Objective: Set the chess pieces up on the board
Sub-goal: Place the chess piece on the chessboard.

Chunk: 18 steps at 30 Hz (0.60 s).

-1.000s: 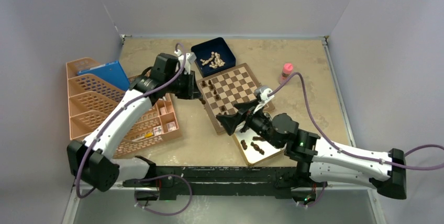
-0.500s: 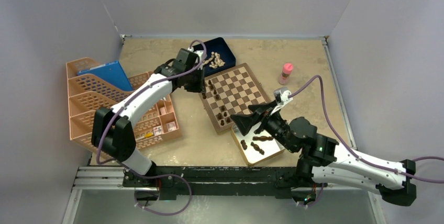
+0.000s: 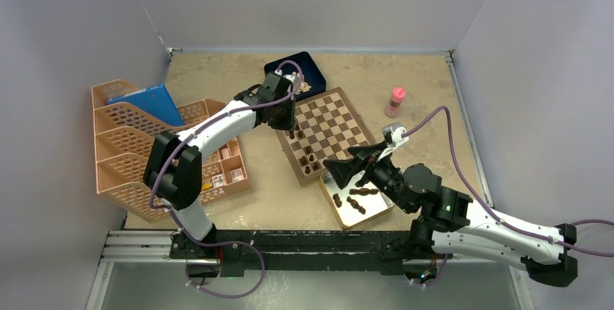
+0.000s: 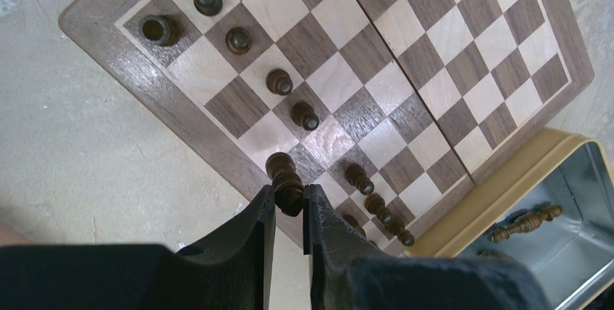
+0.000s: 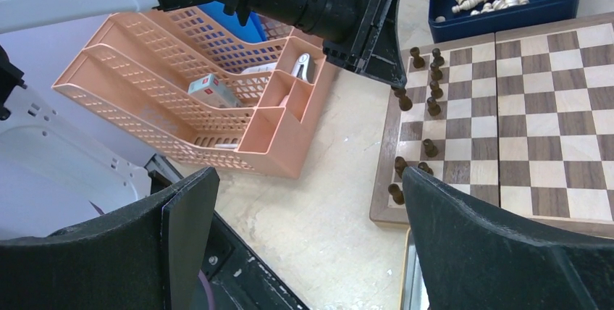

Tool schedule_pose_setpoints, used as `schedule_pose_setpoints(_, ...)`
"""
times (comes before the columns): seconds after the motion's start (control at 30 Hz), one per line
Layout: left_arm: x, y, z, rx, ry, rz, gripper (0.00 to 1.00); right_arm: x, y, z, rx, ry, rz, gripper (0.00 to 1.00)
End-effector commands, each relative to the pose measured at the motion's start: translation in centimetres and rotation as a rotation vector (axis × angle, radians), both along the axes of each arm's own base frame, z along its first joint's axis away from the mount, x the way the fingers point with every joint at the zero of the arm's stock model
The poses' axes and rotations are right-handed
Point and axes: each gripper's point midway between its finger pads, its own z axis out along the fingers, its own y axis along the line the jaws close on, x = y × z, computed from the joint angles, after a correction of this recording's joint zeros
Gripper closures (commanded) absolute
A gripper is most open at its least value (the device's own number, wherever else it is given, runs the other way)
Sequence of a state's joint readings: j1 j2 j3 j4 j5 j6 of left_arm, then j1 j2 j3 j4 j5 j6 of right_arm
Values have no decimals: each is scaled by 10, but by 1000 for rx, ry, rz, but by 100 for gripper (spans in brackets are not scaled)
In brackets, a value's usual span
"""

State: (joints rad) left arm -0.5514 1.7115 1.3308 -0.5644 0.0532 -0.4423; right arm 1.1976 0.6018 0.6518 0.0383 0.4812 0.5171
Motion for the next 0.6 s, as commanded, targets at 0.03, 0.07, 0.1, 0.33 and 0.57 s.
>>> schedule_pose_setpoints(0.03, 19, -4, 3, -2, -70, 32, 100, 2, -2, 10, 39, -6, -17, 1)
schedule_pose_setpoints(0.07, 19, -3, 1, 3, -66, 30, 100, 2, -2, 10, 39, -5, -16, 1)
schedule_pose_setpoints(0.1, 19, -3, 0, 5, -66, 30, 100, 2, -2, 10, 40, -4, -16, 1)
schedule_pose_setpoints(0.33, 19, -3, -12, 22, -52, 18, 99, 2, 0, 16, 39, -7, -13, 1)
schedule_pose_setpoints(0.57, 19, -3, -22, 31, -46, 13, 99, 2, 9, 15, 31, 0, 6, 1)
